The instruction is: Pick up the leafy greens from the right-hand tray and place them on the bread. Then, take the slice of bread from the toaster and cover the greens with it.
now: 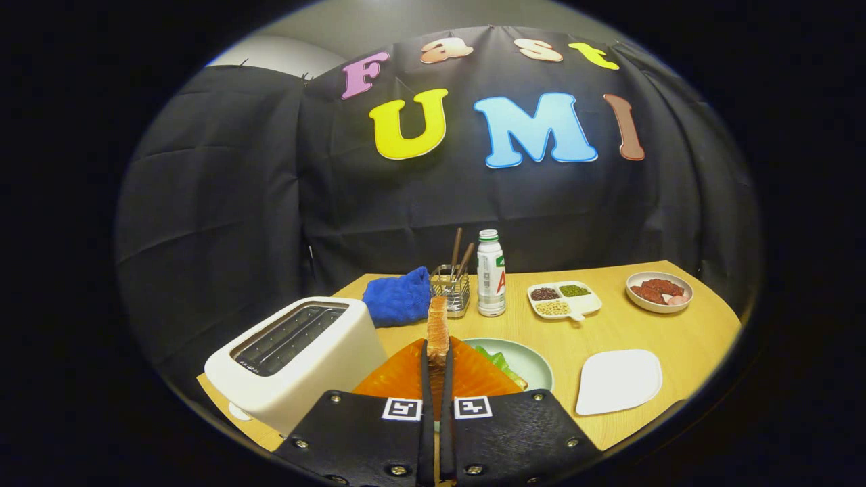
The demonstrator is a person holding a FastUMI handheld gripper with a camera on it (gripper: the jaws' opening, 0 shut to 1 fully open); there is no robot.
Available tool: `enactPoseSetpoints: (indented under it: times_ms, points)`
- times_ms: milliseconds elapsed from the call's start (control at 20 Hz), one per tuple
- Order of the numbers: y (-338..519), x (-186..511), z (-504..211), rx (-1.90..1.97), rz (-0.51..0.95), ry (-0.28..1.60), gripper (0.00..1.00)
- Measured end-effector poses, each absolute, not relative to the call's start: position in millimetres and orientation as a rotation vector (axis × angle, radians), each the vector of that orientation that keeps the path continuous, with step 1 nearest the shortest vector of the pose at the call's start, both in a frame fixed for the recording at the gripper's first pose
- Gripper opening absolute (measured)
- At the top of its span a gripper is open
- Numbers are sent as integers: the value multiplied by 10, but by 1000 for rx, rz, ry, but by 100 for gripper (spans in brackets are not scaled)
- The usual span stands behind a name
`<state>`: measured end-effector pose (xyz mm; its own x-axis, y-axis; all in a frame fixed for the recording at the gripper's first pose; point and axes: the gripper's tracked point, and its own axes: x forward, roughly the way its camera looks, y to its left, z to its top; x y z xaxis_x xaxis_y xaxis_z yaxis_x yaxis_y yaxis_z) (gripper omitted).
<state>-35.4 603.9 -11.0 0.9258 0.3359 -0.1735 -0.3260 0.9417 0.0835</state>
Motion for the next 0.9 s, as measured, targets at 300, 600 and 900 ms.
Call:
enactPoseSetpoints:
  times_ms: [300,600,900]
  points:
    - [6188,-187,-332,59,344,215,3]
    - [5959,-35,-530,-8,282,251,4]
    - [5715,45,-635,-128,218,243,16]
